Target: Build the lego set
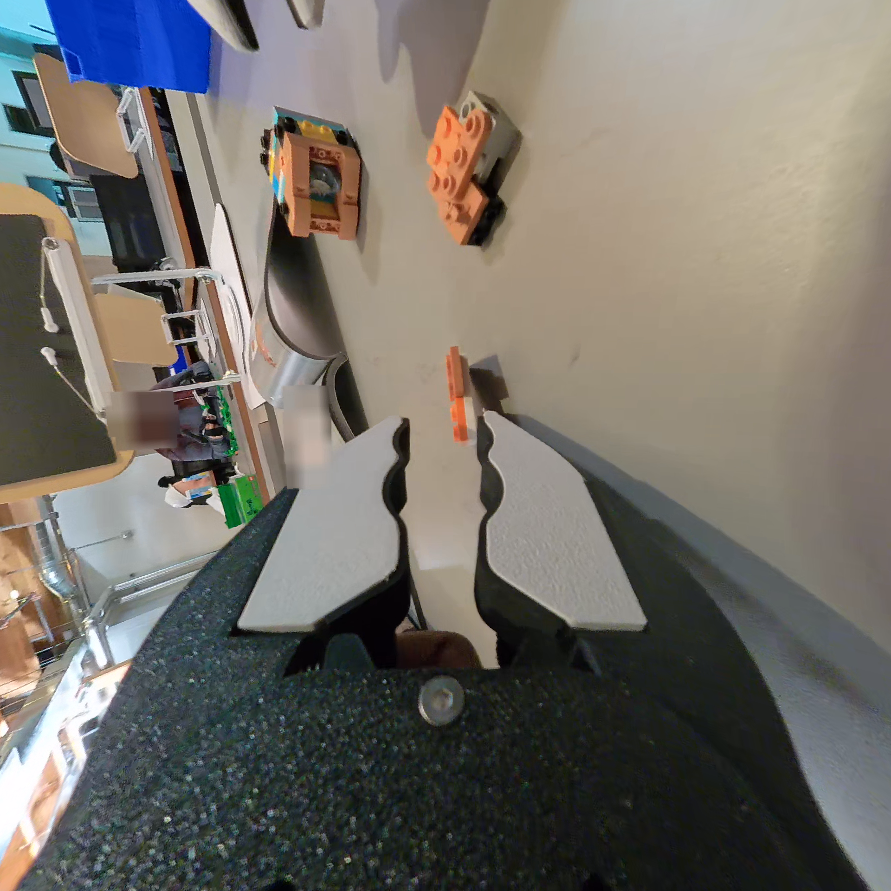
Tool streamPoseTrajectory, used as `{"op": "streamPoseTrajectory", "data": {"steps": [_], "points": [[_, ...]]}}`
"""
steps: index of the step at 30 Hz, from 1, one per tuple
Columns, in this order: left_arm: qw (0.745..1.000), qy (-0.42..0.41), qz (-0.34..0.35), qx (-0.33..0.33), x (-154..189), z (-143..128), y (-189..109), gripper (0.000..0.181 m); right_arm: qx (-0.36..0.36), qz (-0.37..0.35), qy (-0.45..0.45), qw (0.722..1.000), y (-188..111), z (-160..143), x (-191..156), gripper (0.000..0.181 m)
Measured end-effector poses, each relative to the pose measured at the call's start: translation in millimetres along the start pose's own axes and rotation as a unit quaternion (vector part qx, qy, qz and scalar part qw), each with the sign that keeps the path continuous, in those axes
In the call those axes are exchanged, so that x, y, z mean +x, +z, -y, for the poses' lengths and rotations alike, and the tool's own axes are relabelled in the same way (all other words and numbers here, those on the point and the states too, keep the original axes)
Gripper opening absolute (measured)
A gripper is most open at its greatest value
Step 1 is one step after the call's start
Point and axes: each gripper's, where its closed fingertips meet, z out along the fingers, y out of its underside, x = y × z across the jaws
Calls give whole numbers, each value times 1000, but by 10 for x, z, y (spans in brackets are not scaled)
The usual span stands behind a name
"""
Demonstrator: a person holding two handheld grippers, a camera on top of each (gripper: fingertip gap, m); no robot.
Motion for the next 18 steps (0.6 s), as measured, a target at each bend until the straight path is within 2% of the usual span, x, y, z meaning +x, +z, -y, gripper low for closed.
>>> {"op": "streamPoseTrajectory", "data": {"steps": [10, 14, 18], "points": [[994, -92, -59, 31, 101, 39, -127, 37, -7, -6, -3, 1000, -2, -25, 17, 15], [978, -162, -77, 104, 70, 217, -234, 39, -8, -8, -1, 1000, -8, -33, 28, 15], [940, -268, -55, 203, -246, 369, -305, 40, -8, -4, 23, 1000, -29, -79, 50, 15]]}}
